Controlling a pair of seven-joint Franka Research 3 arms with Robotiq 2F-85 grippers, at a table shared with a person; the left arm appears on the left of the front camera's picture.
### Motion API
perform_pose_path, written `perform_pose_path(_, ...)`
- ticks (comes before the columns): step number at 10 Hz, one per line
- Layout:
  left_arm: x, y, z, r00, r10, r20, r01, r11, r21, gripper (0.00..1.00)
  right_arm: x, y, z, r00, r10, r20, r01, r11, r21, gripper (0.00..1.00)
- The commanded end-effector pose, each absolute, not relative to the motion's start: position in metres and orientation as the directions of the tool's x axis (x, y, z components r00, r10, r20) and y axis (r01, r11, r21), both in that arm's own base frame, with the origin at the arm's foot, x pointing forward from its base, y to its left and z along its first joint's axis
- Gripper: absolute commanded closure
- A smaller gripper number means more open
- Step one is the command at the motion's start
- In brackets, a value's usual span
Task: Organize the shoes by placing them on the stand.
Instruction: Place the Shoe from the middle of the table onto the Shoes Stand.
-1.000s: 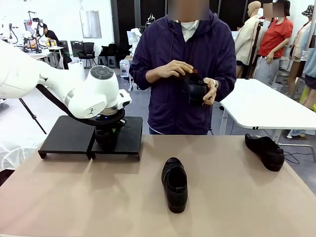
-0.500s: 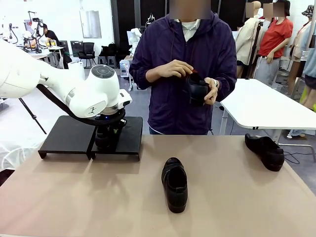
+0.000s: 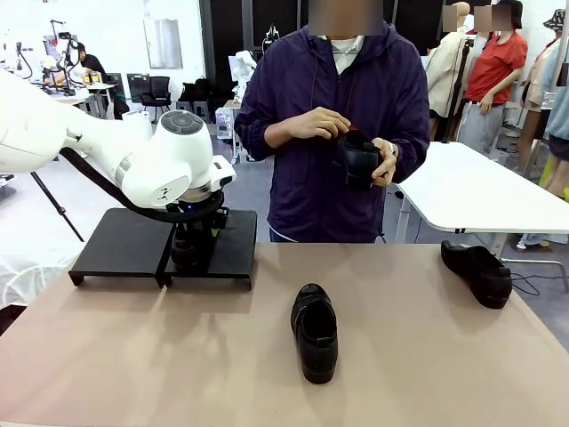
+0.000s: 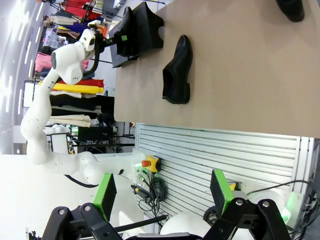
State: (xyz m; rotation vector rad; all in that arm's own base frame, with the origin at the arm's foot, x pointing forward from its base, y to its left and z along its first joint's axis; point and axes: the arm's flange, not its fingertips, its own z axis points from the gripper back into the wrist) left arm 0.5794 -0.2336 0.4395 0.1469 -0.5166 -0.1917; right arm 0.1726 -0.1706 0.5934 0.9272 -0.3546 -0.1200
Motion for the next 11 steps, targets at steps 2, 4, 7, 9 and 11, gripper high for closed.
perform_pose_path(2,0.527,-0.223,0.479,0.910,-0.252,0.329,0.202,0.963,0.180,0.00,0.173,-0.171,0.597,0.930,-0.244,0.273,-0.083,0.584,0.807,0.00)
perform_pose_path(4,0.488,-0.202,0.512,0.900,-0.293,0.321,0.290,0.955,0.059,0.00,0.173,-0.171,0.597,0.930,-0.244,0.273,-0.083,0.584,0.807,0.00)
perform_pose_path(7,0.389,-0.088,0.563,0.845,-0.473,0.251,0.531,0.796,-0.289,0.00,0.173,-0.171,0.597,0.930,-0.244,0.273,-0.083,0.584,0.807,0.00)
perform_pose_path(9,0.336,-0.020,0.558,0.864,-0.373,0.338,0.498,0.731,-0.467,0.00,0.173,-0.171,0.597,0.930,-0.244,0.273,-0.083,0.584,0.807,0.00)
perform_pose_path(11,0.284,0.031,0.559,0.863,-0.269,0.427,0.484,0.681,-0.549,0.00,0.173,-0.171,0.597,0.930,-0.244,0.273,-0.083,0.584,0.807,0.00)
